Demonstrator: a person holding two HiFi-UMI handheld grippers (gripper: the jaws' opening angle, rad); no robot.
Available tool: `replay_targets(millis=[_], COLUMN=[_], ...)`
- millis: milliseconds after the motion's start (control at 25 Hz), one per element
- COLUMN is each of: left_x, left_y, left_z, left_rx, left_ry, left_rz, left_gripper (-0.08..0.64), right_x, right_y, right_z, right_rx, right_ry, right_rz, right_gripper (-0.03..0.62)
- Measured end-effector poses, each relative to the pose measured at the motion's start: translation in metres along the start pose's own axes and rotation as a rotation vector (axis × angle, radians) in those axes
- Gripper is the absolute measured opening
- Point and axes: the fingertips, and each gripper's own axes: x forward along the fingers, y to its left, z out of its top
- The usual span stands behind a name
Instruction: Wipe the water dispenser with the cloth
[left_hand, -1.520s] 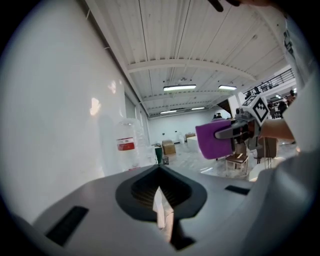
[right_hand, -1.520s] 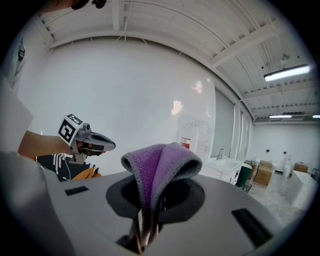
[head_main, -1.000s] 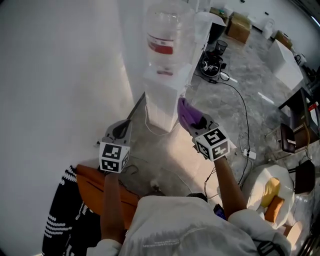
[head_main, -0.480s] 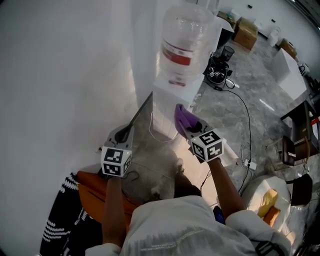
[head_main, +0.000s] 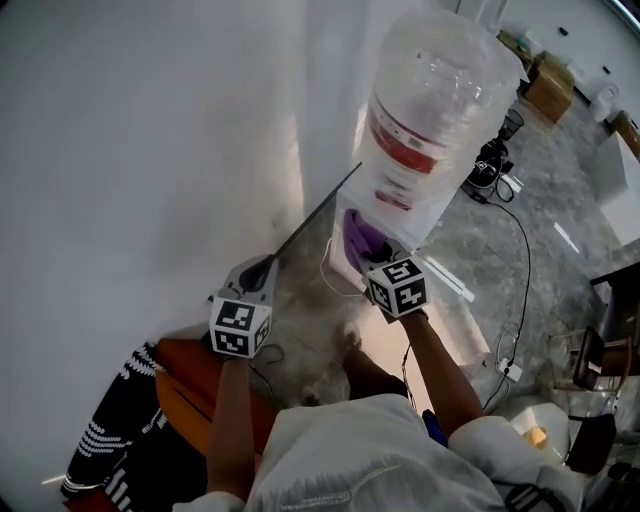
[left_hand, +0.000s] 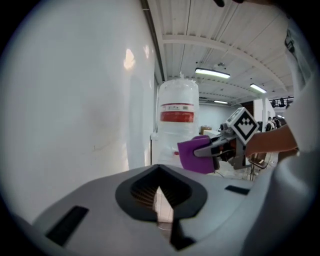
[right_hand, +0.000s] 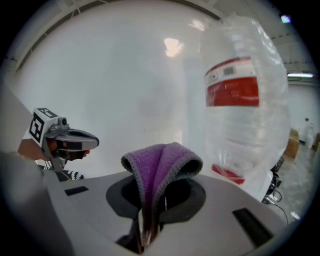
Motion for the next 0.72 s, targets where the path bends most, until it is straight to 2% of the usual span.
replay_targets(millis=[320,600,720], left_x=[0.059,0.084,0.091], left_y=[0.028,0.048,0.052], left_z=[-0.035,-0.058,-0.061], left_rx=[-0.099,-0.141,-0.152], left_ry=[0.099,0.160,0.167], left_rz=[0.052,0.067,0.058], left_gripper=[0.009,0.009,0.009], right_x=[0.110,0.170,0.184], right_y=[-0.050,-0.070,-0.074], right_z=[-0.058,-0.077,-0.081], right_rx=[0.152,0.119,0.177], right_ry=[0.158,0.159,0.162], right_rz=[-0.017,-0.090,-0.091], right_gripper=[0.054,0.055,0.055])
